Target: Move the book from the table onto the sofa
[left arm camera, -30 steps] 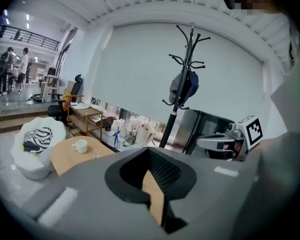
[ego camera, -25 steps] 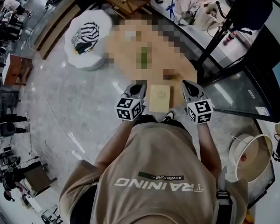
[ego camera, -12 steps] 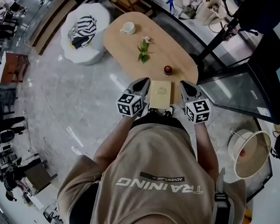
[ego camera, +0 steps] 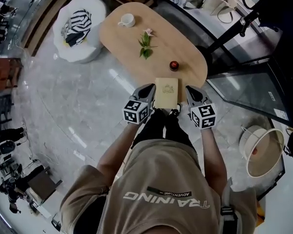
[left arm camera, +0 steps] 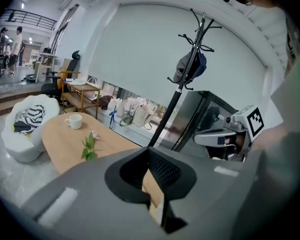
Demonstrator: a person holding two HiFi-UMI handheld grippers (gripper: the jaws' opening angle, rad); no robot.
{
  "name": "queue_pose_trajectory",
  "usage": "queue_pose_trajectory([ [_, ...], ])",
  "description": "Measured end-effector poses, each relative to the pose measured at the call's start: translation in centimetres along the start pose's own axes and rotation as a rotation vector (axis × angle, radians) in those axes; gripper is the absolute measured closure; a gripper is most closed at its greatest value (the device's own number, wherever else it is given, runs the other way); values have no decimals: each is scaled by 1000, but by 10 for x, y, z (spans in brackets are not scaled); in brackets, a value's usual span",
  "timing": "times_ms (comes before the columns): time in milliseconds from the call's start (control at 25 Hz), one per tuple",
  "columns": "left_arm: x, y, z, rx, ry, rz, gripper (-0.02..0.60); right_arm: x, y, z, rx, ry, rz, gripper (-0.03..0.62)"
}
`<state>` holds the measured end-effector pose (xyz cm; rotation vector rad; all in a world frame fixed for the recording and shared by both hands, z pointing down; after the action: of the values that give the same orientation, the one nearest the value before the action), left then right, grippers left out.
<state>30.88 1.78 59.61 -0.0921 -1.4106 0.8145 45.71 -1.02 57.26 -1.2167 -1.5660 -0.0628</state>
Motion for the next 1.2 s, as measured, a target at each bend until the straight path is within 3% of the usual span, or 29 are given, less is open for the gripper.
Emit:
queue_pose_trajectory([
  [440, 90, -31, 7, 32, 44, 140, 574, 107, -48, -19, -24, -112, 152, 587],
  [600, 129, -49, 1, 74, 72, 193, 574, 147, -69, -25, -37, -135, 207, 536],
  [920, 207, -90, 5, 118, 95, 295, 556, 228, -112, -50, -30, -226, 319, 508],
  [1040, 230, -99, 11, 120, 120, 323, 510, 250, -123, -58, -32, -260, 348, 487],
  [1120, 242, -104, 17, 110, 160, 346, 342, 260, -130, -64, -27, -281, 363, 403],
  [1200, 252, -107, 24, 91, 193, 370, 300, 266, -134, -70, -18, -300, 365, 376],
])
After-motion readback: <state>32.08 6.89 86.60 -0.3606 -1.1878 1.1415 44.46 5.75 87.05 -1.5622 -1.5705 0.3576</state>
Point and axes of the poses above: the fingertips, and each gripper's own axes: y backward along the fingers, z to its left, x out of its underside, the point moved 1 cm from there along y, backward along the fingers, and after that the axes turned 12 degrees about -y, right-handed, at the moved point
